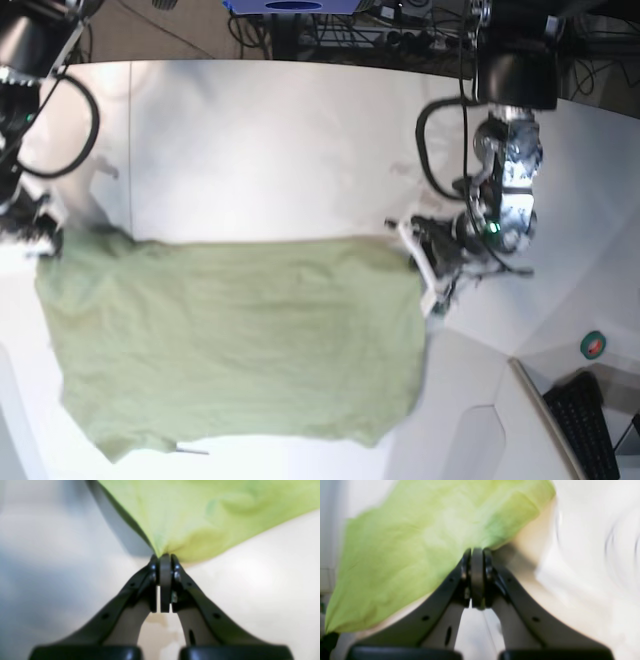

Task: Layout the t-shirt on the table in an organized manner, then fold the t-shirt properly
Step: 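Raise the shirt with both grippers and lay it flat on the table, then pull the shirt's shoulder corners apart with both grippers to smooth it, then hold the shirt corners with both grippers, keeping it spread flat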

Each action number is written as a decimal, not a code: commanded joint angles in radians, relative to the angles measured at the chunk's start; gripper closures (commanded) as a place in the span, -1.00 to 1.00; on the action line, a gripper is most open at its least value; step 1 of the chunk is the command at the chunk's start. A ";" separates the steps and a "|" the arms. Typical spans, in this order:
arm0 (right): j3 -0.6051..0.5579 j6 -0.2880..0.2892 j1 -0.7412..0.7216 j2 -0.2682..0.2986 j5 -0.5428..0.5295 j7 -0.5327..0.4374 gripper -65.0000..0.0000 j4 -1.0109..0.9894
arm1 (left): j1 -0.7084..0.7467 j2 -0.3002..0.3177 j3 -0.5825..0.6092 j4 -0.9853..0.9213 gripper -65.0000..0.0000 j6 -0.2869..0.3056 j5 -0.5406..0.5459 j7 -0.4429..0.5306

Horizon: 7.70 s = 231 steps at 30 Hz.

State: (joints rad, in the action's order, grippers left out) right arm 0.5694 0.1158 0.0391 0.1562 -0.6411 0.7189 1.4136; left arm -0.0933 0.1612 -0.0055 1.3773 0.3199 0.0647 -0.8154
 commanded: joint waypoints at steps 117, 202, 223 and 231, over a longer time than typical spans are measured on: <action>-0.210 -0.066 -0.054 -0.004 0.166 0.021 1.00 0.060 | -0.121 0.025 -0.304 -0.273 1.00 -0.006 0.040 -0.002; 0.007 0.026 0.413 -0.129 0.019 0.123 1.00 0.412 | 0.278 -0.062 -0.390 0.221 1.00 -0.005 0.048 -0.135; 0.007 0.026 0.430 -0.131 0.020 0.123 1.00 0.435 | 0.280 -0.062 -0.396 0.221 1.00 -0.005 0.048 -0.137; 0.011 0.022 0.307 -0.126 0.023 0.183 1.00 0.447 | 0.243 -0.087 -0.397 0.207 1.00 -0.005 0.042 -0.137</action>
State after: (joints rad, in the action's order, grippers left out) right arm 0.5732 0.1352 0.3462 0.0189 -0.6086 0.9146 1.8450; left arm 0.1600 0.0662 -0.4000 1.5715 0.3172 0.1066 -0.9615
